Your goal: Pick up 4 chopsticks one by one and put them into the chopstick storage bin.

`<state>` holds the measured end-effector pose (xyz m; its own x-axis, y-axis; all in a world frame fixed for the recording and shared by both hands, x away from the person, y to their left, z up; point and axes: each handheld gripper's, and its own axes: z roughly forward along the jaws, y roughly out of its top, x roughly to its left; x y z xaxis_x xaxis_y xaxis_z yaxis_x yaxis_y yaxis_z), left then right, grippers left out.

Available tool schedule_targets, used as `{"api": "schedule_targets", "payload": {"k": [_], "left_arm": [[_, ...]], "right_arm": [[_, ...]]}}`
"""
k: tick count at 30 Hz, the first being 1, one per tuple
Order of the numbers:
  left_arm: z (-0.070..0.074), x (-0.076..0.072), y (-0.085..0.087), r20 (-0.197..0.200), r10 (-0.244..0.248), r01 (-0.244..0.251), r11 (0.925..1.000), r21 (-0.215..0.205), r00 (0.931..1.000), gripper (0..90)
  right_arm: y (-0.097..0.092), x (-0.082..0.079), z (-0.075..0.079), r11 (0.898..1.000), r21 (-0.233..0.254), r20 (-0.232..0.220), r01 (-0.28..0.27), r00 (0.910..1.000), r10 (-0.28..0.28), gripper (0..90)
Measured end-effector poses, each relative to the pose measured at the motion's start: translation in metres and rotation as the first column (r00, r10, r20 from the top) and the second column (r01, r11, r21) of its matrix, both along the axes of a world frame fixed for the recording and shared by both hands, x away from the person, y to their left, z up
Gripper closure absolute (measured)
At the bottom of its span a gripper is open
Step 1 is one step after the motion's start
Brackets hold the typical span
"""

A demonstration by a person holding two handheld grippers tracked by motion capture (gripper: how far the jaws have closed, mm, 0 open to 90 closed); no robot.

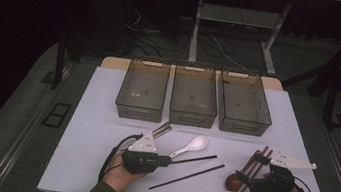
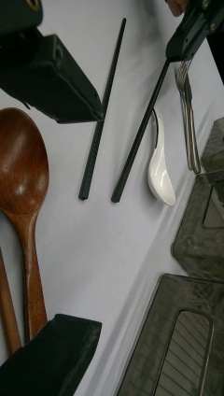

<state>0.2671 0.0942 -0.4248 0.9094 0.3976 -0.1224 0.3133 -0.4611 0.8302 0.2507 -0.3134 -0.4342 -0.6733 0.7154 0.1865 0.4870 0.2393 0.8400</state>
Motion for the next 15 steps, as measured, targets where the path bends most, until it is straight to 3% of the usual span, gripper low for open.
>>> {"api": "schedule_targets", "payload": {"k": [15], "left_arm": [[0.012, 0.009, 0.001, 0.021, 0.001, 0.0, 0.9988, -0.048, 0.9998, 85.9]], "right_arm": [[0.0, 0.001, 0.0, 1.0, 0.013, -0.004, -0.002, 1.0, 0.002, 1.3]]}}
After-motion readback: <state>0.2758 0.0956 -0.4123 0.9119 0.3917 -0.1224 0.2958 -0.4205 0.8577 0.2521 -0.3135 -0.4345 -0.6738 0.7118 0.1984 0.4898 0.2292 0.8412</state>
